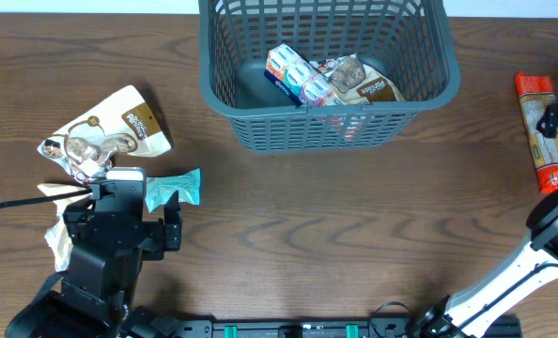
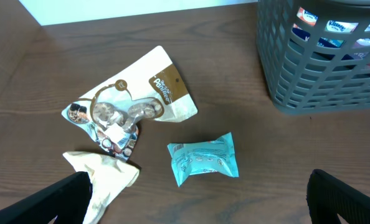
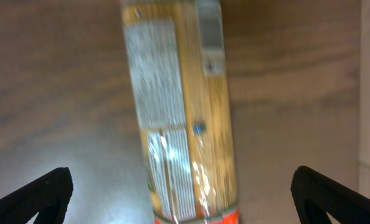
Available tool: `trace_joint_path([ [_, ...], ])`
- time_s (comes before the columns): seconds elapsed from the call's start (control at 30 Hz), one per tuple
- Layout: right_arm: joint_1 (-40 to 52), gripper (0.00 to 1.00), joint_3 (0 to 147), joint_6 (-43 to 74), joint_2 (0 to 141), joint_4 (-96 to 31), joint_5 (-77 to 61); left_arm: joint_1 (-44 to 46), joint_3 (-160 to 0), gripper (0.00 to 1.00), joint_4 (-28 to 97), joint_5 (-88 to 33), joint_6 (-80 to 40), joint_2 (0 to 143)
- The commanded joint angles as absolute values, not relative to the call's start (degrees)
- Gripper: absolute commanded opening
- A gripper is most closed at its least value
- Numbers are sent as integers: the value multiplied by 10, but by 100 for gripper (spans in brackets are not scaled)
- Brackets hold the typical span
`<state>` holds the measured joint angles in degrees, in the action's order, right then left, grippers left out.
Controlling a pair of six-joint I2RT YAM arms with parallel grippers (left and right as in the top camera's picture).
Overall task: Pack container
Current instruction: 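Reach right gripper to the orange-capped spaghetti pack and grasp it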
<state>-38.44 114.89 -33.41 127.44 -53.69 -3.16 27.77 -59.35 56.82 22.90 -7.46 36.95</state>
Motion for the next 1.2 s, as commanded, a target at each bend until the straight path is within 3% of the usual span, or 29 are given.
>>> trace_joint_path([
  [0.0,-366,99,1151,-313,1281,-523,-41,278,-601,99,570,236,-75,369],
  [0.43,-383,99,1151,-302,1359,-521,-39,278,-601,99,570,236,-75,369],
  [1.17,-432,99,1153,-335,1361,-514,-65,278,-601,99,570,236,-75,369],
])
